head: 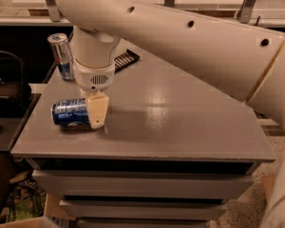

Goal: Pick pepsi can

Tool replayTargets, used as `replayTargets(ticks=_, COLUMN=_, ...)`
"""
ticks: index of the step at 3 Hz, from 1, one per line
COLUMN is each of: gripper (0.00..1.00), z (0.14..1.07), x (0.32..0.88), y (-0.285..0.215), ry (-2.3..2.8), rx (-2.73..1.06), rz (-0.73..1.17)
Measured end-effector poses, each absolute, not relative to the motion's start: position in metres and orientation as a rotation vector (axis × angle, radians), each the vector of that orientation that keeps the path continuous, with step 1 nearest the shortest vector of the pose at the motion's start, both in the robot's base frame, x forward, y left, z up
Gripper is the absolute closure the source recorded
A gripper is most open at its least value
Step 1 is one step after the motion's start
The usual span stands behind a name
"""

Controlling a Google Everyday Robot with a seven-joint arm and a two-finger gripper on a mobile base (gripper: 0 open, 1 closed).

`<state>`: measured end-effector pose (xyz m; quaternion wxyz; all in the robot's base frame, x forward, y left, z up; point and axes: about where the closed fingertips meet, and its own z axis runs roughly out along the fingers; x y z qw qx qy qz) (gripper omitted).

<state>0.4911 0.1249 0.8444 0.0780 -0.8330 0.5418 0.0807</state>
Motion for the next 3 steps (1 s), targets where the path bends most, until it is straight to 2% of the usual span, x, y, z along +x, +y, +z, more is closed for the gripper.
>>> replayTargets(ticks=2, gripper=0.87, z=0.848, x=0.491, y=0.125, ry=1.614, rx=-2.504, rz=0.233)
replayTargets(ticks=3, gripper=1.0, z=0.856, x=0.495, y=0.12, ry=1.619, rx=-2.499, rz=0.203)
